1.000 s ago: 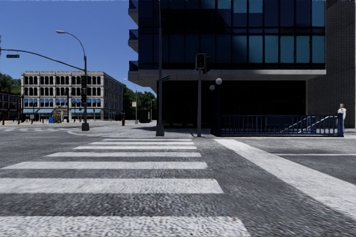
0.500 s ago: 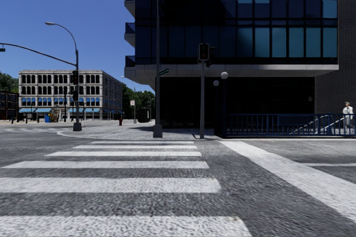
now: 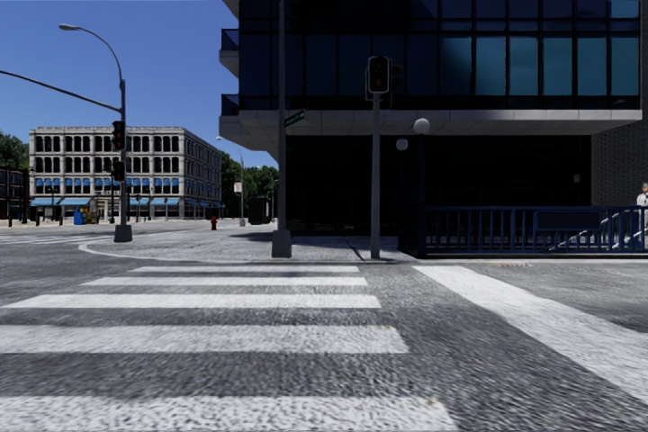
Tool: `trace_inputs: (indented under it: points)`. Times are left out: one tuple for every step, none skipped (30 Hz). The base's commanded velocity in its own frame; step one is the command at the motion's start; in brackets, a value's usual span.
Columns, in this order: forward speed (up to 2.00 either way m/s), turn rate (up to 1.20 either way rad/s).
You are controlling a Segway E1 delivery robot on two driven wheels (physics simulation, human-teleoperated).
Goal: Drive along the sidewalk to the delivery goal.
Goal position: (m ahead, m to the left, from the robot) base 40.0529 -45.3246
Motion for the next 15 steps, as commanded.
trace_inputs:
  points:
    - [2.00,0.00]
    - [2.00,0.00]
    - [2.00,0.00]
    - [2.00,0.00]
    - [2.00,0.00]
    - [2.00,0.00]
    - [2.00,0.00]
    - [2.00,0.00]
    - [2.00,0.00]
    - [2.00,0.00]
    - [2.00,0.00]
    - [2.00,0.00]
    - [2.00,0.00]
    - [2.00,0.00]
    - [2.00,0.00]
